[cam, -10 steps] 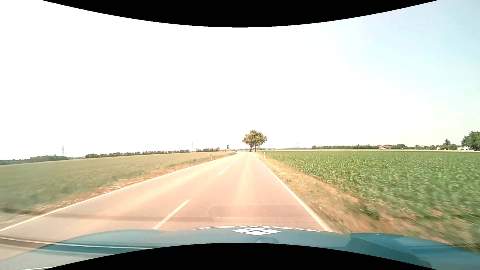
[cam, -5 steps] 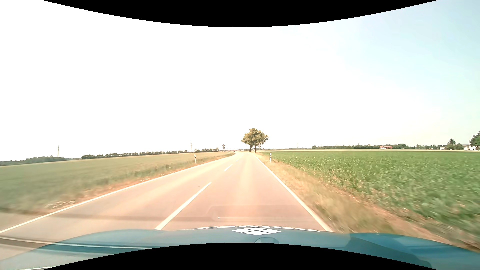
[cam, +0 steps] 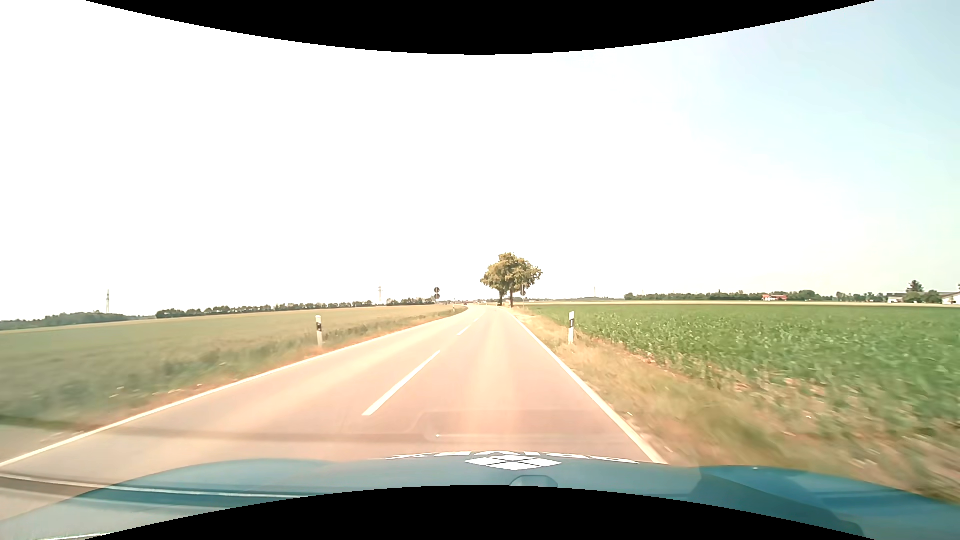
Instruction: Follow the waypoints while adhering to traffic rules and regulations
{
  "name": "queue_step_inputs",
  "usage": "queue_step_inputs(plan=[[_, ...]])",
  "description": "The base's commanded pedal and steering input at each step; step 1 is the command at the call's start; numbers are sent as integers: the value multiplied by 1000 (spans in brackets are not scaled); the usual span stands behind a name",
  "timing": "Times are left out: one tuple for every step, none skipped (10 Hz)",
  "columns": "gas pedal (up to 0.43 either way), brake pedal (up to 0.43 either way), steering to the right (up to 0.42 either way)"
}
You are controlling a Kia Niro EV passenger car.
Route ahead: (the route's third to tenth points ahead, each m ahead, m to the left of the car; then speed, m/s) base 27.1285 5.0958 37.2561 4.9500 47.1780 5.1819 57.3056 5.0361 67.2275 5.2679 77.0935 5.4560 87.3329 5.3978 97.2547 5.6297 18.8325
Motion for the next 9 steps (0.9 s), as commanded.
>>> queue_step_inputs(plan=[[189,0,0],[189,0,0],[189,0,-1],[189,0,-1],[189,0,-1],[189,0,-1],[189,0,-2],[189,0,-2],[189,0,-2]])
